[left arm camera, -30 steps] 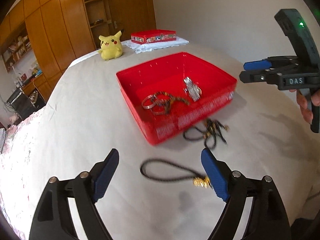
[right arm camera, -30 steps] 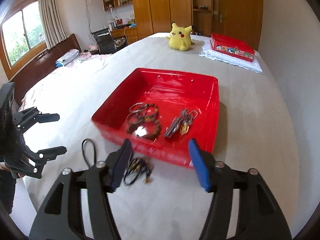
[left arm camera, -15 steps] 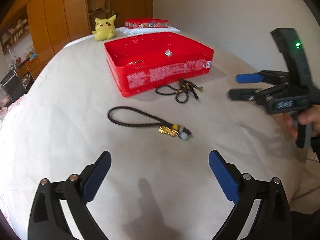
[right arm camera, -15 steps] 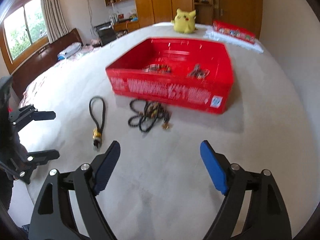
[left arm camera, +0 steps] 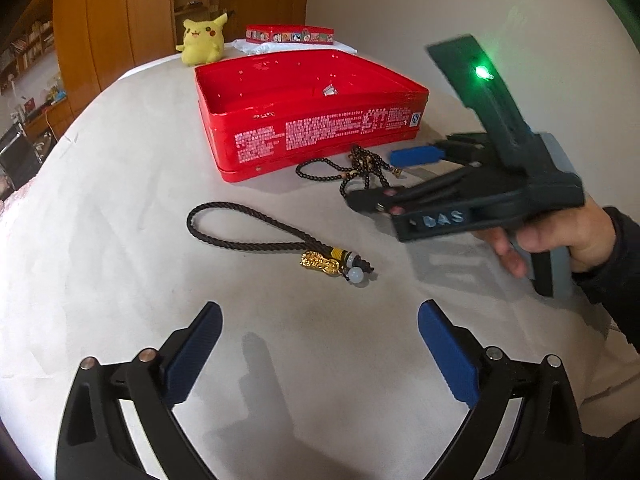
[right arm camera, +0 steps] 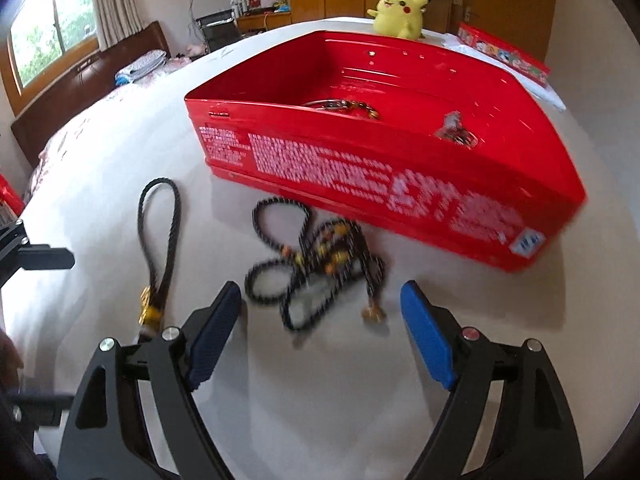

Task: Organize jewelry
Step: 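Withdraw both open tools from the tray toward the cord pendant and bead necklace, then grasp the black bead necklace with the right tool while the left tool grasps the black cord pendant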

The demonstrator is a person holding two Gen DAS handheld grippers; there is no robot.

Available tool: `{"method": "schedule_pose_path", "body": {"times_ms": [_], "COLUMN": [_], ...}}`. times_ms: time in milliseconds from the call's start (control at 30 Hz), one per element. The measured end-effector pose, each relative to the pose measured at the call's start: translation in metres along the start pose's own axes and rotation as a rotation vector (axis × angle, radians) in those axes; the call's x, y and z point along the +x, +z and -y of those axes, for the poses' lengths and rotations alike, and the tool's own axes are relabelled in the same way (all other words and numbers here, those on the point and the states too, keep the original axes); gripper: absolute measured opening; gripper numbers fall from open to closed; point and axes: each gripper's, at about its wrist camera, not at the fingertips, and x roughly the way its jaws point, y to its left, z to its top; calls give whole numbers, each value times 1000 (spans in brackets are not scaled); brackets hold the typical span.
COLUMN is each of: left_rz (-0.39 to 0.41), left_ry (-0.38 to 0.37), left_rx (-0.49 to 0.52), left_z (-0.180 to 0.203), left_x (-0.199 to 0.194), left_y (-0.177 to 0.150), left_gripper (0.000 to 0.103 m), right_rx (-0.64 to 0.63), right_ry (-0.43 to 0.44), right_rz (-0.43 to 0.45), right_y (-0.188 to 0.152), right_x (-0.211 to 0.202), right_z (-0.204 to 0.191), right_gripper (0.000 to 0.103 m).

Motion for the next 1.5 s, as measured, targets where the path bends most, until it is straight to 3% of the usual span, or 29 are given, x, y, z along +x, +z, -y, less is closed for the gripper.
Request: {"method": "schedule_pose_path", "body": {"times_ms": [67,133,200,433,700,1000,1067,1233,1333,1500], "left_rz": [-5,-10,-7,2,-22,-58,-53,-41,-45,-38], "left_ry": [0,-1,-5,-26,-65,53,65,70,70,58], "left_rx": [-3,-9,-12,-33,-57,-5,-9,-33,-57,-81], "left_z": [-1,-2,-2,-6,-4,8,8,-3,-10,-15], "left_x": [2,4,3,5,20,49,50,49,49,47], "left_y": [0,0,0,3,8,22,24,31,33,34], "left_gripper": [98,98,98,98,98,98,90,44,33,29], "right_rx": [-17,-12,-16,47,90,132,144,161,164,160], "right_ry": [7,21,32,86,87,126,136,151,159,167], "right_rz": [3,3,-1,9,29,42,46,50,52,56], "right_y": [6,10,10,-5,-16,-23,-24,-28,-28,-28], "right_x": [4,4,2,-23,-36,-38,-38,-38,-38,-38], "right_z": [-1,3,7,32,43,52,55,61,64,64], "right_gripper": [55,26,10,10,10,10,10,10,10,10]}}
